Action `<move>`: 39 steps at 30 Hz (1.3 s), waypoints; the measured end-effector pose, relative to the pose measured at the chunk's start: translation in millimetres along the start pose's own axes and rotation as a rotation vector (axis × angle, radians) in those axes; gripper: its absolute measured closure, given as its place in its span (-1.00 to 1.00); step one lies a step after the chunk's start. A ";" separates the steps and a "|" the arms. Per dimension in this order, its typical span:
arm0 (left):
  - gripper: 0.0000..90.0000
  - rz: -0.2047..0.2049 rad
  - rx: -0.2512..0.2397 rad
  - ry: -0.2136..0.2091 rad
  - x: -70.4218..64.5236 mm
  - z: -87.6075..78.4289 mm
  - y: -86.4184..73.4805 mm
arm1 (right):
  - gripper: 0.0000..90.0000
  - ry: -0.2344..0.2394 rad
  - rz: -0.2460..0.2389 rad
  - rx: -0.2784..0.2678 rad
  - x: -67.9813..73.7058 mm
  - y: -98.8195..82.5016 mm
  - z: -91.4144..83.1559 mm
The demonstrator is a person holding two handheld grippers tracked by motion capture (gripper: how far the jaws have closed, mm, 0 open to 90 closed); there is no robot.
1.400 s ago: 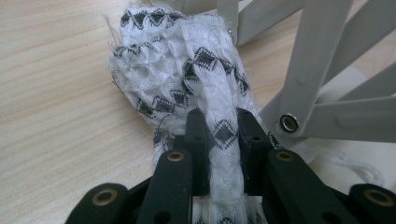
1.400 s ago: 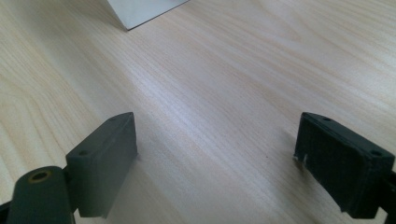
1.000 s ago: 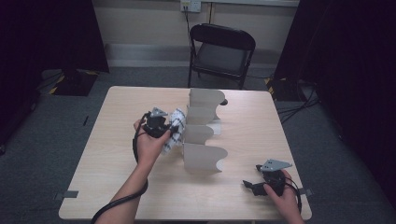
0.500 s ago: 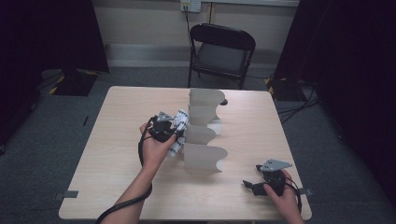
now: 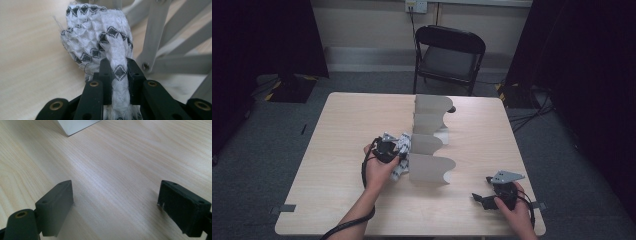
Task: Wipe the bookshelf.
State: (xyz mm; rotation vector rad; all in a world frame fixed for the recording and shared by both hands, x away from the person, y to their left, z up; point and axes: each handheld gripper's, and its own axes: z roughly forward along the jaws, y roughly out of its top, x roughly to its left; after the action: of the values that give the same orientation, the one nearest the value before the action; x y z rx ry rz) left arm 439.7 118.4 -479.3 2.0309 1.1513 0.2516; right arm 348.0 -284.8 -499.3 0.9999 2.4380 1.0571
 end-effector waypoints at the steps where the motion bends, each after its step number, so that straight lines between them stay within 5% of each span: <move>1: 0.74 -0.014 -0.015 -0.004 -0.5 2.0 -3.4 | -0.73 0.000 0.000 0.000 0.0 0.0 0.0; 9: 0.74 -0.050 -0.040 -0.012 4.4 -17.6 6.3 | -0.73 0.000 0.001 0.000 0.1 0.0 0.0; 21: 0.74 0.028 -0.219 0.031 -2.0 -86.1 75.9 | -0.73 -0.002 0.005 0.000 0.5 0.2 0.2; 28: 0.74 0.056 -0.234 0.013 -10.3 -84.7 84.7 | -0.73 -0.002 0.005 0.000 0.5 0.2 0.2; 39: 0.74 0.075 -0.194 -0.011 -15.7 -64.5 75.1 | -0.73 -0.002 0.005 0.000 0.5 0.2 0.2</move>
State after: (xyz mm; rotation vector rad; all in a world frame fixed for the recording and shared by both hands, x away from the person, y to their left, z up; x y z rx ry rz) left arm 446.4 117.9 -379.3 1.9035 1.0048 0.3741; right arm 347.8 -284.3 -499.3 1.0070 2.4355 1.0567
